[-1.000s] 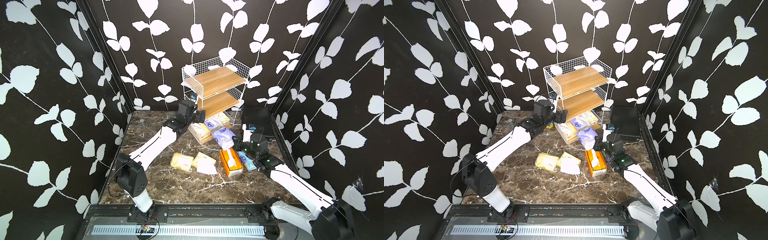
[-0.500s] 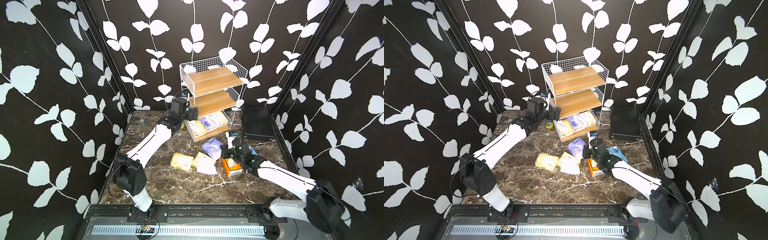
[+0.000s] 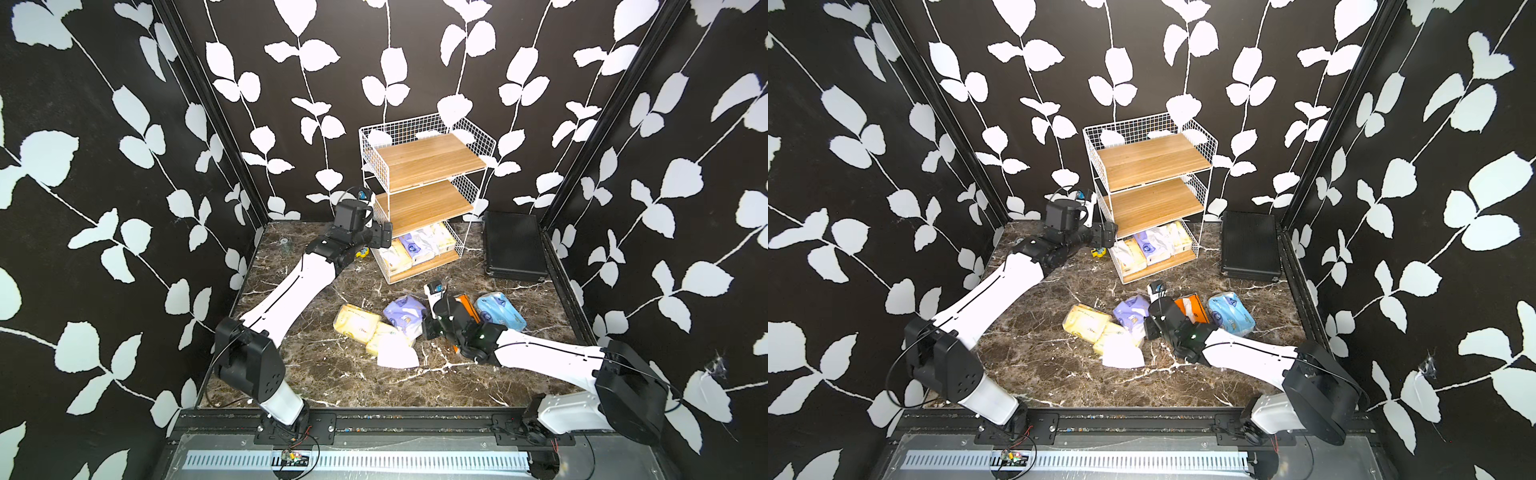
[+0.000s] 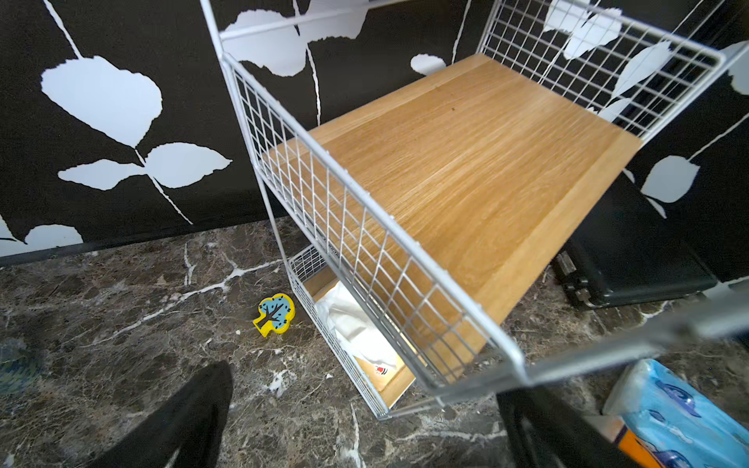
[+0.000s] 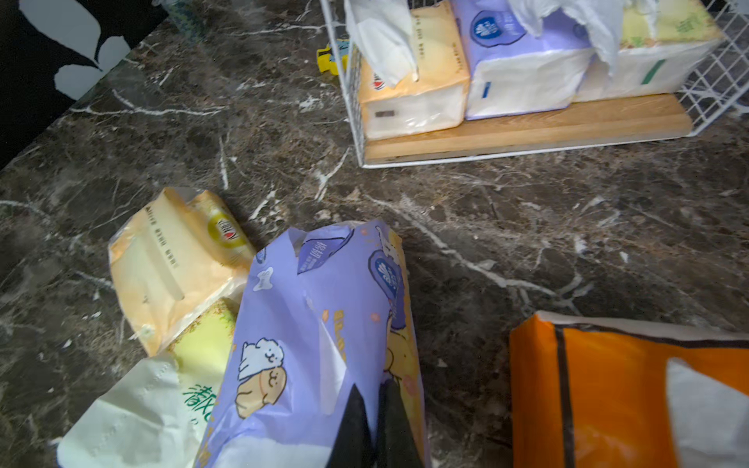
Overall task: Remove the tissue boxes from the shelf
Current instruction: Place the box of tissues at the center of the board.
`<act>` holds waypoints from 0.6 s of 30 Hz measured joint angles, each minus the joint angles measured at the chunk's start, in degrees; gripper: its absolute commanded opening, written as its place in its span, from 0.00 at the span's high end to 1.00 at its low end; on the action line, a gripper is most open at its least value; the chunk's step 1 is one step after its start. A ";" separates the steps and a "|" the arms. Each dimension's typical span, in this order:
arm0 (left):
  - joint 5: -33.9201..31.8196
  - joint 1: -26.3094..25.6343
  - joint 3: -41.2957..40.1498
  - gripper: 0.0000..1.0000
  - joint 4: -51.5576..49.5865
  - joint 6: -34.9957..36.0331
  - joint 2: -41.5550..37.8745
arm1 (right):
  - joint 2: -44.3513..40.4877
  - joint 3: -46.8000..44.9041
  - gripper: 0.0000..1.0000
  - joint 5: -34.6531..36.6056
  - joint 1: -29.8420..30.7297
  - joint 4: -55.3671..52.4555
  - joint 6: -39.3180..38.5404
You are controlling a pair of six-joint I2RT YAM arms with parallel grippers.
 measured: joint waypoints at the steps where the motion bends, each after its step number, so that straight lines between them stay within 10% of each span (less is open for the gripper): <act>1: 0.20 0.00 -0.11 0.01 -0.26 0.13 -0.96 | 0.00 -0.07 1.00 0.50 0.39 -0.11 0.50; 18: 2.91 0.04 -5.90 0.01 -2.93 3.69 -8.96 | 0.68 -1.60 1.00 14.97 0.48 -6.58 4.68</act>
